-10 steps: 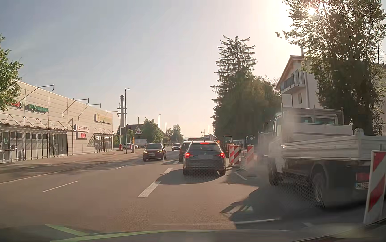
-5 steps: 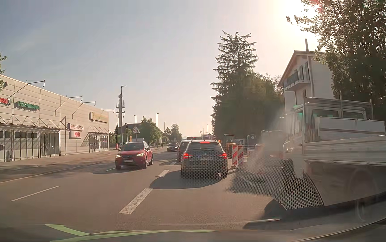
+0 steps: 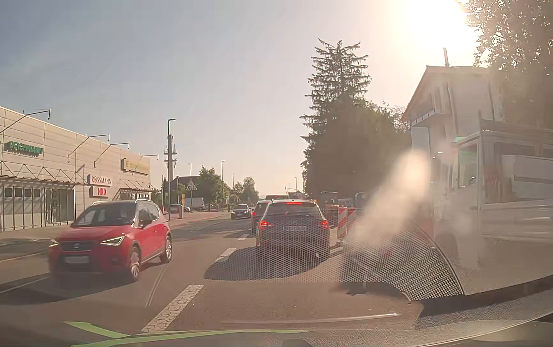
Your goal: Follow the waypoints while adhering to traffic rules and regulations
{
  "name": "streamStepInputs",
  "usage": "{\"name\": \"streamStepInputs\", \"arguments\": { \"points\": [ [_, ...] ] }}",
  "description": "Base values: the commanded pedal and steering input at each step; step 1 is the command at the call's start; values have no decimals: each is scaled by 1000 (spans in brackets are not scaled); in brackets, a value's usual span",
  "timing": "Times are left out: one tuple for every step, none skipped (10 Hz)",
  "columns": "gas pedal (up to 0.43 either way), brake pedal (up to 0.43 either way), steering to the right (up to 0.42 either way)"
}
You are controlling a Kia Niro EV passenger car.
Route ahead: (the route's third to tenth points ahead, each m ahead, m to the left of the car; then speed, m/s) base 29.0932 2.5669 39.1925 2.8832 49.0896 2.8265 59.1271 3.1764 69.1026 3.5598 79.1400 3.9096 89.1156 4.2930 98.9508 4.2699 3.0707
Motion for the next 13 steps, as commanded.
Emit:
{"name": "streamStepInputs", "arguments": {
  "points": [
    [0, 171, 11],
    [0, 177, 10],
    [0, 189, 8],
    [0, 195, 7],
    [0, 201, 7],
    [0, 201, 7],
    [0, 201, 7],
    [0, 201, 7],
    [0, 207, 8],
    [0, 201, 8],
    [0, 201, 8],
    [0, 201, 8],
    [0, 195, 8]
  ]
}}
